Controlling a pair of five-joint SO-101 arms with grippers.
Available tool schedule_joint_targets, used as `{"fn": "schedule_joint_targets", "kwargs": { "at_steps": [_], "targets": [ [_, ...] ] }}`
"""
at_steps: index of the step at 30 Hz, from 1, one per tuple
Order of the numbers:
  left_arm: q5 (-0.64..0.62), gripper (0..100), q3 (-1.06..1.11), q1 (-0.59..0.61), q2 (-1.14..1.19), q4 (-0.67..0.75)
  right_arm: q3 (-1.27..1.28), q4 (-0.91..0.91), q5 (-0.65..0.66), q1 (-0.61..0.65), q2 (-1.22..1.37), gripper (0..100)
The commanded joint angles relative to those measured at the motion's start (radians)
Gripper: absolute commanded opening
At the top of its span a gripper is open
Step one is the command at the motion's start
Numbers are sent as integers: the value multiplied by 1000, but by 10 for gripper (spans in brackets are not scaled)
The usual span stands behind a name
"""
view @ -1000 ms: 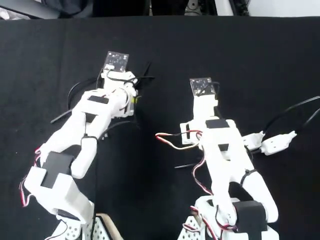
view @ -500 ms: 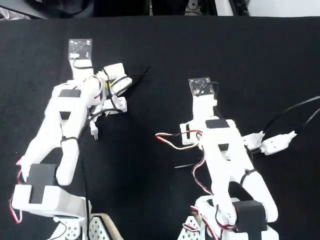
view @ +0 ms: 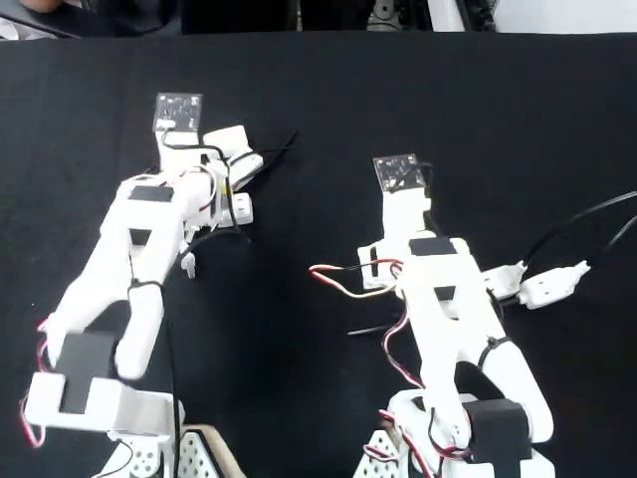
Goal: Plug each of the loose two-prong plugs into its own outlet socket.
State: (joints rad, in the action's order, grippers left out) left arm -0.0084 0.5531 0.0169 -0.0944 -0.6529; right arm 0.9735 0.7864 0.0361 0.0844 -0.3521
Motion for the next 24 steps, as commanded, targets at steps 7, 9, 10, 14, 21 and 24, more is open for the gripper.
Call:
{"fn": "schedule_joint_targets", "kwargs": {
  "at_steps": [7,9,10,14,21,24],
  "targets": [
    [41,225,200,-79,-95,239,-44,-14,11,-12,1,120],
    [61,225,179,-47,-17,270,-42,-14,11,-12,1,120],
    [66,225,148,-28,29,269,-42,-14,11,-12,1,120],
    [61,222,-33,54,189,153,-42,-14,11,-12,1,120],
    [66,220,-194,93,232,-44,-42,-14,11,-12,1,120],
    [66,221,-203,134,233,-32,-42,-14,11,-12,1,120]
  ]
}}
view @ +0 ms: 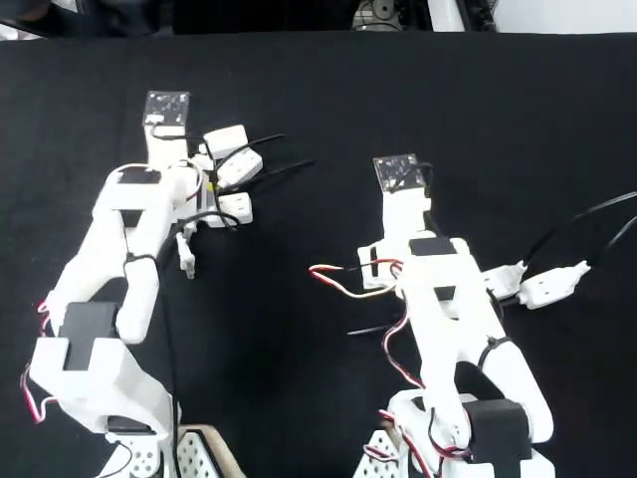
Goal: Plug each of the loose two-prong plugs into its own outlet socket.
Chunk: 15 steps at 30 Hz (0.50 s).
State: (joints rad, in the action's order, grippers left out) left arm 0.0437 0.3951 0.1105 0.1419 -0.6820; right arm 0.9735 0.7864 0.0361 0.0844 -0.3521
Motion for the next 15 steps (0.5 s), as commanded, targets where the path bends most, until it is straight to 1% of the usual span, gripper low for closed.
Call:
{"fn": "schedule_joint_targets", "kwargs": {
  "at_steps": [1,3,5,7,9,11,14,15],
  "targets": [
    [15,221,-51,53,-2,2,-42,-14,11,-12,1,120],
    [15,220,-62,79,-2,6,-42,-14,11,-12,1,120],
    [44,220,-82,108,0,32,-42,-14,11,-12,1,120],
    [46,220,-104,133,0,9,-42,-14,11,-12,1,120],
    [48,220,-111,131,-9,-43,-42,-14,11,-12,1,120],
    [49,220,-124,104,-14,-84,-42,-14,11,-12,1,120],
    [57,220,-185,84,-60,-206,-42,-14,11,-12,1,120],
    [81,220,-200,79,-87,-259,-42,-14,11,-14,1,120]
  ]
}}
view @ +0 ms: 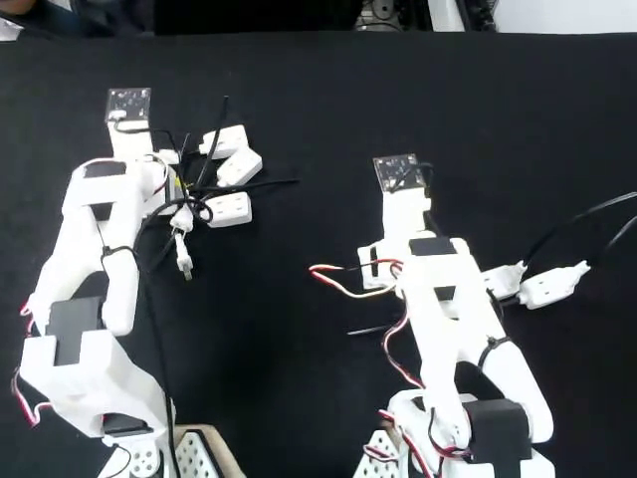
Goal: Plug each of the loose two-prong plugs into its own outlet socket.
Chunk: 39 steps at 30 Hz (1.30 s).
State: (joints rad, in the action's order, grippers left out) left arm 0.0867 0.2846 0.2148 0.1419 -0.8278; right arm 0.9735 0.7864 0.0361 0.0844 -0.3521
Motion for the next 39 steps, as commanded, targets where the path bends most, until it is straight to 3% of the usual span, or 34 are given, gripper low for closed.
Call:
{"fn": "schedule_joint_targets", "kwargs": {
  "at_steps": [1,8,13,17,20,25,30,35,39],
  "targets": [
    [75,220,-102,-28,-120,-170,-42,-14,11,-14,1,120],
    [147,220,-19,-128,-374,-457,-42,-14,11,-14,1,120],
    [157,223,133,-165,-430,-425,-42,-14,11,-15,1,120],
    [279,223,242,-119,-430,-416,-42,-14,11,-15,1,120],
    [307,223,346,-91,-430,-334,-42,-14,11,-15,1,120],
    [247,224,506,12,-430,-38,-42,-14,11,-15,1,120],
    [252,224,518,134,-442,121,-42,-14,11,-15,1,120],
    [235,222,429,211,-433,157,-42,-14,11,-15,1,120],
    [58,224,354,242,-440,157,-42,-14,11,-15,1,120]
  ]
}}
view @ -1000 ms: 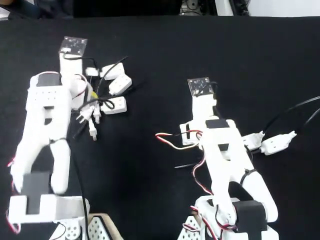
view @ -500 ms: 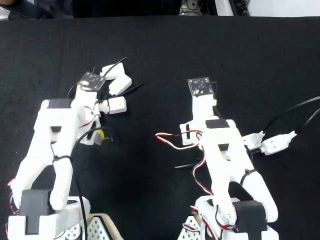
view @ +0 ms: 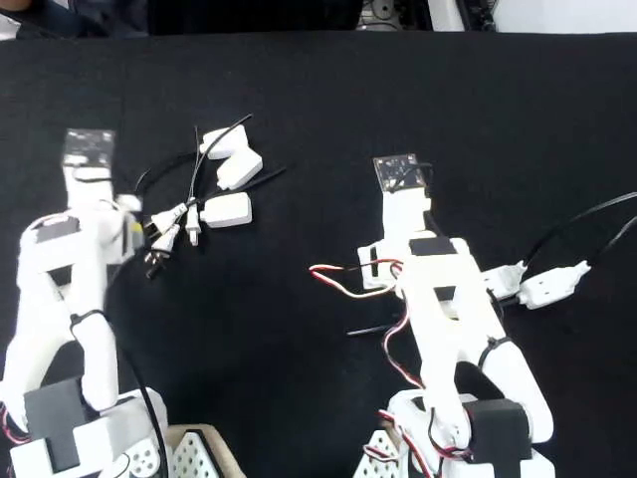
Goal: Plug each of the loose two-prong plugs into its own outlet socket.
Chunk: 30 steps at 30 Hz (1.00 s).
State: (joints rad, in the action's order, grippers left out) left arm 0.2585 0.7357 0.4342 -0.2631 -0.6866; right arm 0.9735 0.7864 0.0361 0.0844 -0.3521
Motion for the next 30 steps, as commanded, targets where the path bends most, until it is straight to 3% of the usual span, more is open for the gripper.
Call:
{"fn": "schedule_joint_targets", "kwargs": {
  "at_steps": [1,3,6,8,12,17,23,30],
  "targets": [
    [-143,224,-114,19,-37,9,-42,-14,12,-15,1,120],
    [-87,225,-163,-21,-37,-98,-42,-14,12,-15,1,120],
    [57,223,-272,-174,-37,-364,-42,-14,12,-15,1,120],
    [189,224,-315,-295,-25,-445,-42,-15,12,-15,1,120],
    [440,225,-360,-421,-25,-396,-42,-15,12,-15,1,120],
    [671,225,-410,-467,69,-325,-42,-18,12,-17,1,120],
    [733,225,-605,-472,394,-301,-42,-20,12,-17,2,120],
    [766,221,-952,-473,678,-502,-42,-20,38,-17,2,120]
  ]
}}
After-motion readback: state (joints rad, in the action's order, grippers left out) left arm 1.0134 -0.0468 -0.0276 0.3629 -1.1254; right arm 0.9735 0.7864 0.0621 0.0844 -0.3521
